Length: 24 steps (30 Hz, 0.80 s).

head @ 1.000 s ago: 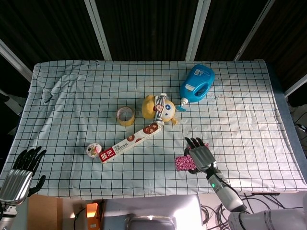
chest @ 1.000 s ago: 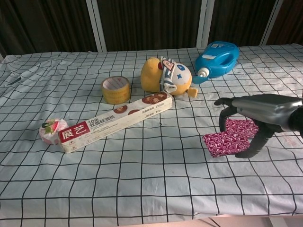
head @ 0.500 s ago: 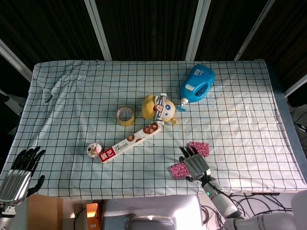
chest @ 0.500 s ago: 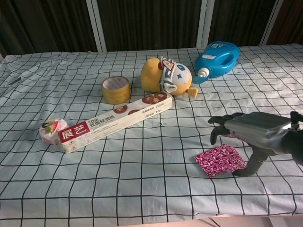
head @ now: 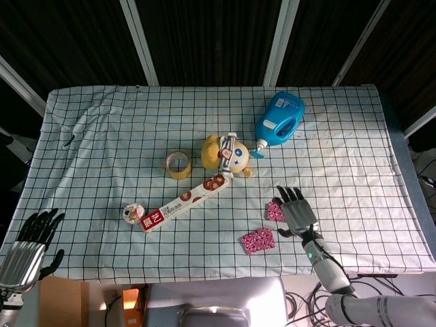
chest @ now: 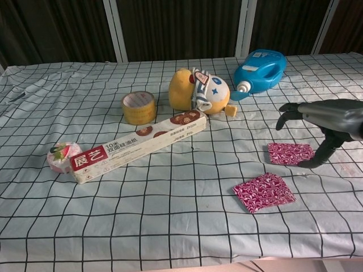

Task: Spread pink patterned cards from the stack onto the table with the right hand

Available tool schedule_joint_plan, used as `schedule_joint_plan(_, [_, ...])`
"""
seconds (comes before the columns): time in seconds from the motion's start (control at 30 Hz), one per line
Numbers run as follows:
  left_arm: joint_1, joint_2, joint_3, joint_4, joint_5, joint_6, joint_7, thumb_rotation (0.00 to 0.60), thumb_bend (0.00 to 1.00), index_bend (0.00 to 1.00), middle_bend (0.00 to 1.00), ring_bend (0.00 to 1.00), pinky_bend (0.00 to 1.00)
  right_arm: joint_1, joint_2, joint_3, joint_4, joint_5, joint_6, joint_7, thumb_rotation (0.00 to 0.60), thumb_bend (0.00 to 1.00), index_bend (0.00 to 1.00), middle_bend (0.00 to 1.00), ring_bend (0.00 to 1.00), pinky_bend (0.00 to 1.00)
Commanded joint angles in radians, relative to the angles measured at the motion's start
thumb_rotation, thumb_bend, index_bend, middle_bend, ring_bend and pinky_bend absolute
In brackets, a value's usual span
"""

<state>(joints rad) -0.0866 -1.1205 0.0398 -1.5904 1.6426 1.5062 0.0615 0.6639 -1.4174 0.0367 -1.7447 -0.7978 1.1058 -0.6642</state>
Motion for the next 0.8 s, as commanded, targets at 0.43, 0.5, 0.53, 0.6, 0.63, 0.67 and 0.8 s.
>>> schedule_joint_plan(0.43, [-0.001, 0.0, -0.002, -0.003, -0.005, -0.004, 0.003, 0.6, 0.42, 0.0, 0.01, 0.0, 0.01, 0.023, -0.03, 0.017, 0.135, 0.086, -0.092, 0.021, 0.6, 0.15, 0.28, 0.0, 0.0, 0.0])
schedule_joint_plan(0.5, [0.0, 0.001, -0.002, -0.002, -0.005, -0.002, 0.0, 0.6, 0.42, 0.0, 0.01, 0.0, 0.01, 0.023, -0.032, 0.015, 0.139, 0.085, -0.094, 0.022, 0.6, 0.14, 0.28, 0.0, 0.0, 0.0])
schedule_joint_plan(0.53, [0.0, 0.001, -0.002, -0.001, -0.005, -0.002, -0.001, 0.6, 0.42, 0.0, 0.01, 0.0, 0.01, 0.023, -0.032, 0.014, 0.141, 0.085, -0.093, 0.021, 0.6, 0.14, 0.28, 0.0, 0.0, 0.0])
schedule_joint_plan(0.6, [0.0, 0.001, -0.001, -0.001, -0.003, -0.001, -0.002, 0.6, 0.42, 0.0, 0.01, 0.0, 0.01, 0.023, -0.034, 0.013, 0.143, 0.087, -0.092, 0.018, 0.6, 0.14, 0.28, 0.0, 0.0, 0.0])
schedule_joint_plan(0.63, [0.0, 0.001, -0.001, 0.0, -0.003, -0.001, -0.002, 0.6, 0.42, 0.0, 0.01, 0.0, 0.01, 0.023, -0.036, 0.012, 0.146, 0.089, -0.092, 0.017, 0.6, 0.14, 0.28, 0.0, 0.0, 0.0])
schedule_joint_plan(0.67, [0.0, 0.001, 0.0, 0.0, -0.002, -0.001, -0.002, 0.6, 0.42, 0.0, 0.01, 0.0, 0.01, 0.024, -0.037, 0.012, 0.149, 0.092, -0.093, 0.017, 0.6, 0.14, 0.28, 0.0, 0.0, 0.0])
schedule_joint_plan(0.8, [0.002, 0.001, 0.0, 0.0, -0.001, 0.001, -0.002, 0.6, 0.42, 0.0, 0.01, 0.0, 0.01, 0.027, -0.043, 0.014, 0.163, 0.105, -0.103, 0.018, 0.6, 0.14, 0.3, 0.0, 0.0, 0.0])
